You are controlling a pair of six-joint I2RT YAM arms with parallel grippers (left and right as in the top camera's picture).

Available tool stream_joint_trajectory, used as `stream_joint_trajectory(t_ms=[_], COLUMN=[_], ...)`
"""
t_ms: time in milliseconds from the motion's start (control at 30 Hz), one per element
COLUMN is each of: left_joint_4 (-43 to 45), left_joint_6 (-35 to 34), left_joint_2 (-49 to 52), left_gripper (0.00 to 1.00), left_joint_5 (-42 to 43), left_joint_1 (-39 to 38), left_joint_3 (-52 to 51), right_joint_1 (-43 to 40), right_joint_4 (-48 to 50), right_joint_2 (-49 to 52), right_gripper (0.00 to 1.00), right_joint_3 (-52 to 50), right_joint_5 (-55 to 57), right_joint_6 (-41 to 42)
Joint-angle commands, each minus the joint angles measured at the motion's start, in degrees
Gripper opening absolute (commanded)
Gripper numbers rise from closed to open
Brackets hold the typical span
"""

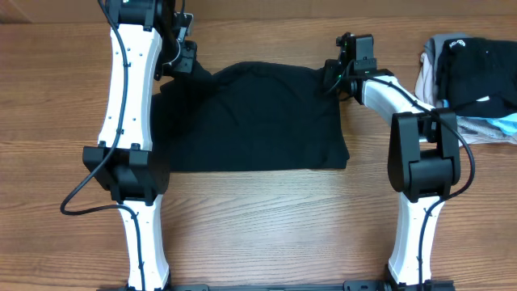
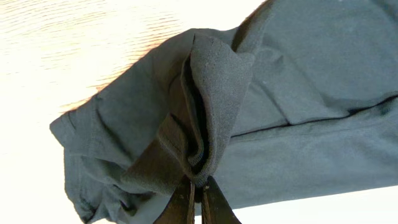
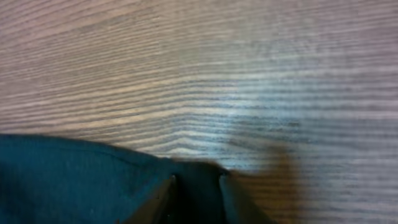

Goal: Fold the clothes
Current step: 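Grasp the shirt's left and right rear edges with both grippers, then fold the rear half forward over the front with both grippers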

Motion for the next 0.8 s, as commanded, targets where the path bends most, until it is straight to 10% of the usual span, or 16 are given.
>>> stream_joint_trajectory(t_ms=[0,167,767], left_joint_4=[0.4,0.8,-3.2], left_joint_6=[0.7,1.3,2.5], left_joint_2=[0.5,0.4,-0.9], left_gripper=[0.04,0.04,0.04], left_joint_5=[-1.6,-1.6,0.3], left_joint_1=[0.1,1.2,6.5], left_joint_3=[0.0,0.0,0.2], right_joint_1=[-0.8,-2.3,-4.9], right_joint_4=[-2.3,-9.0,-61.7], right_joint_2=[-2.0,-7.0,-17.9], right_gripper=[0.21,0.04,0.04], right_joint_3=[1.2,4.7,23.1], right_joint_5=[0.3,0.3,0.3], right_joint_6=[0.9,-0.9,-9.4])
